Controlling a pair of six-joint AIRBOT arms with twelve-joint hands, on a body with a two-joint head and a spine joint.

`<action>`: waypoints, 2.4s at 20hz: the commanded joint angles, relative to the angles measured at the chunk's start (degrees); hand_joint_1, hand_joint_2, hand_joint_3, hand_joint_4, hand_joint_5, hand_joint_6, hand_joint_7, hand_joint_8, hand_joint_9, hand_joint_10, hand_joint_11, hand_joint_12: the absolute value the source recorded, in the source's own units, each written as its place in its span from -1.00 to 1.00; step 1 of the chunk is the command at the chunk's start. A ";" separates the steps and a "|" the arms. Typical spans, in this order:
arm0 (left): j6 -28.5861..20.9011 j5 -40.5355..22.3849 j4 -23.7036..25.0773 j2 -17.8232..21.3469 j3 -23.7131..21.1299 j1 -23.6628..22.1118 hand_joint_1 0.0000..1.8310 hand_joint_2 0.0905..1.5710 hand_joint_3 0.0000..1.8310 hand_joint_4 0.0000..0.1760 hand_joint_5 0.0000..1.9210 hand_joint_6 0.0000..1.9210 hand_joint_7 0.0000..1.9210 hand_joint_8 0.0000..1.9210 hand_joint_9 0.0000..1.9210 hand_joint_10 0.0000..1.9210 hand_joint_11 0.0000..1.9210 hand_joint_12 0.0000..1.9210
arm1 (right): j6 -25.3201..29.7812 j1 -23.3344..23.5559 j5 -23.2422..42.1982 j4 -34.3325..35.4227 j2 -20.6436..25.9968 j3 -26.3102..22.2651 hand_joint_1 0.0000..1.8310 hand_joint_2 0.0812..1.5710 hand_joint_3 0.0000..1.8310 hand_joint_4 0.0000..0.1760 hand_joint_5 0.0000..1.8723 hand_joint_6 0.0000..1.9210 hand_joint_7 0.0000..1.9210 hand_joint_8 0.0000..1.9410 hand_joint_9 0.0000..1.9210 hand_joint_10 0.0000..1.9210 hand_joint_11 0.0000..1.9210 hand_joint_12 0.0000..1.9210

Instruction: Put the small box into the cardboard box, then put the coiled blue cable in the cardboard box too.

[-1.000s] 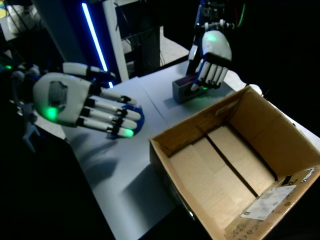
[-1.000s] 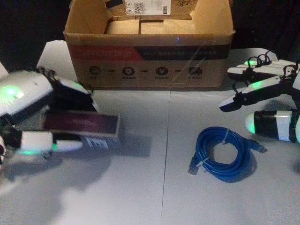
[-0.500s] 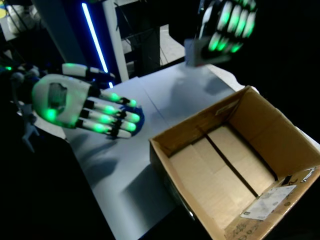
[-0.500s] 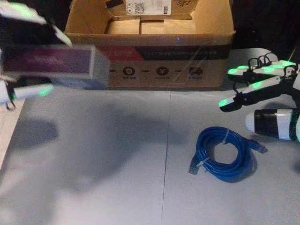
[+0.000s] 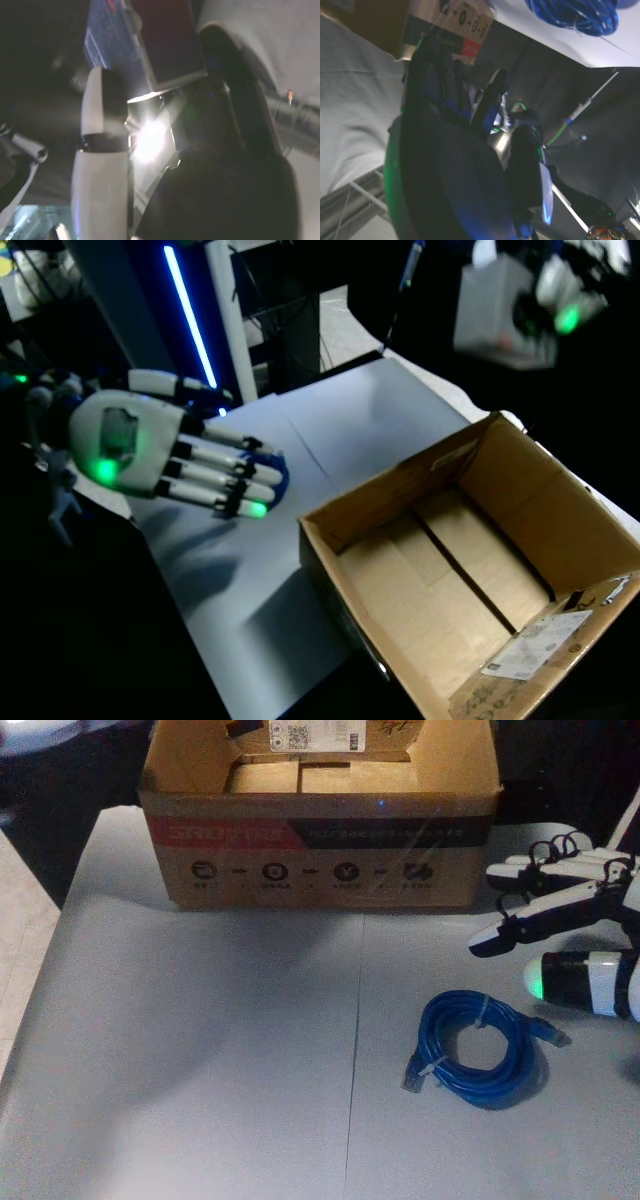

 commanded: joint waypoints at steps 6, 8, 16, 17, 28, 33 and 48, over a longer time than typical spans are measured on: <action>-2.06 13.35 3.65 -11.28 10.80 -10.73 0.27 0.35 -1.00 -1.00 0.04 -0.06 0.12 -0.03 0.06 0.33 -0.08 0.84 | 0.17 0.41 6.87 -0.01 -2.32 2.06 -0.84 0.66 -1.00 1.00 -0.66 -1.00 -0.83 -1.00 -0.90 -1.00 -1.00 -0.89; -2.23 15.82 3.38 -13.34 12.74 -11.20 0.36 0.33 -1.00 -1.00 0.05 -0.22 0.15 0.03 0.04 0.33 -0.08 0.81 | 0.18 0.42 6.89 -0.18 -2.58 2.31 -0.85 0.66 -1.00 0.99 -0.65 -0.99 -0.83 -1.00 -0.90 -1.00 -0.99 -0.88; -7.47 18.52 3.02 -17.00 17.56 -9.99 -0.13 0.07 -1.00 0.78 -0.64 -0.98 -0.61 -0.97 -0.65 -0.65 -0.94 0.44 | 0.19 0.44 7.62 -0.26 -3.77 2.82 -0.81 0.67 -1.00 0.62 -0.57 -1.00 -0.77 -1.00 -0.83 -1.00 -1.00 -0.70; -7.47 18.57 3.03 -16.96 17.60 -10.00 -0.18 0.05 -1.00 0.96 -0.74 -0.99 -0.78 -0.99 -0.80 -0.83 -0.99 0.11 | 0.20 0.43 7.62 -0.26 -3.86 2.86 -0.81 0.67 -1.00 0.64 -0.57 -1.00 -0.77 -1.00 -0.83 -1.00 -1.00 -0.69; -7.47 5.74 3.81 -2.39 5.70 -1.78 -0.31 0.04 -1.00 1.00 -0.85 -1.00 -0.89 -0.99 -0.86 -0.99 -1.00 -0.29 | 3.60 0.41 7.67 -0.17 -2.85 2.74 -0.72 0.63 -1.00 0.80 -0.62 -1.00 -0.79 -1.00 -0.84 -1.00 -1.00 -0.74; -7.35 -5.35 2.34 8.15 -4.81 11.80 -0.25 0.05 -1.00 1.00 -0.87 -1.00 -0.88 -1.00 -0.92 -0.99 -1.00 -0.85 | 3.92 0.40 8.18 0.37 -1.10 1.82 -0.63 0.58 -1.00 1.00 -0.63 -1.00 -0.81 -0.99 -0.85 -0.99 -1.00 -0.73; -5.78 -22.59 -11.19 10.11 -20.05 44.68 -0.16 -0.11 -1.00 0.70 -0.87 -1.00 -0.97 -1.00 -0.99 -1.00 -1.00 -0.40 | 4.04 0.29 8.29 -1.80 -4.83 0.60 -0.18 0.00 -1.00 1.00 -0.92 -1.00 -1.00 -1.00 -0.98 -1.00 -1.00 -1.00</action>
